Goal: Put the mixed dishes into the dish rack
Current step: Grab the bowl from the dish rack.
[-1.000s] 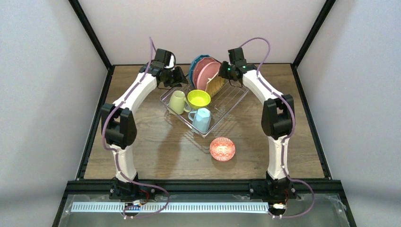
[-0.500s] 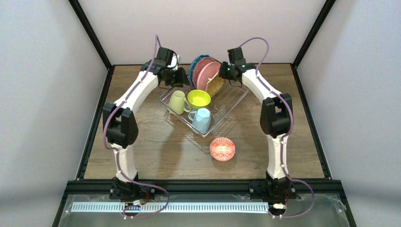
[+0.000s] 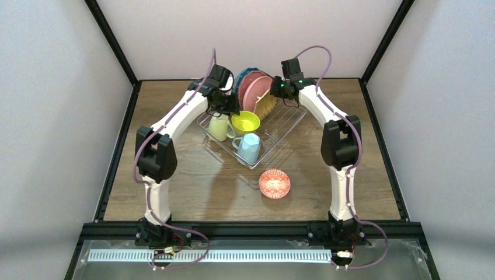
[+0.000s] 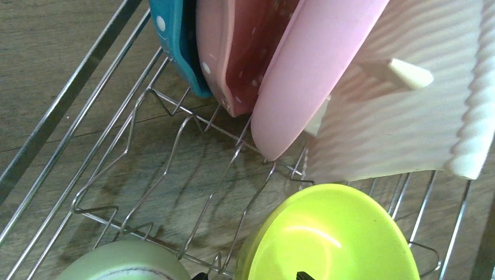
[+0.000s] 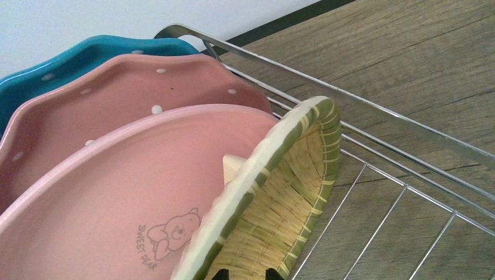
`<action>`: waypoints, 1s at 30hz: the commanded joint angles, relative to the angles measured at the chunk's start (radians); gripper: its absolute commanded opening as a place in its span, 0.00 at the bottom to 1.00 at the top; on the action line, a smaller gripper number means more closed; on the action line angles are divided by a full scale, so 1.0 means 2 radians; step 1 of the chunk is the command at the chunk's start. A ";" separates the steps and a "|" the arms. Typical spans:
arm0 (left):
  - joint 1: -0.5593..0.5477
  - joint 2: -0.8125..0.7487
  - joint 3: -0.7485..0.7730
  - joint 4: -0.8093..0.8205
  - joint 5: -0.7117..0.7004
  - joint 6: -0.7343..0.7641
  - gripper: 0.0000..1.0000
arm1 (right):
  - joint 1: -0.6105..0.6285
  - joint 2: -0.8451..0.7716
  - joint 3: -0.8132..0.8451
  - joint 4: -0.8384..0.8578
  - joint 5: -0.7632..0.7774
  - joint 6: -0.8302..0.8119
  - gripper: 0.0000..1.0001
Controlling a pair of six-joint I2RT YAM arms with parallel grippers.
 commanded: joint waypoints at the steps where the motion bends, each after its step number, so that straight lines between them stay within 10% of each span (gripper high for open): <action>1: -0.014 0.018 0.013 -0.012 -0.045 0.014 0.86 | 0.000 0.007 0.005 -0.002 0.000 -0.013 0.34; 10: -0.029 0.032 0.013 -0.008 -0.109 0.013 0.79 | 0.000 0.005 0.000 -0.001 0.000 -0.017 0.35; 17: -0.035 0.039 0.014 -0.012 -0.128 0.014 0.44 | -0.002 0.009 -0.001 0.000 -0.004 -0.017 0.35; 30: -0.036 0.013 0.013 -0.005 -0.179 0.002 0.08 | -0.002 0.015 0.002 -0.002 -0.009 -0.017 0.35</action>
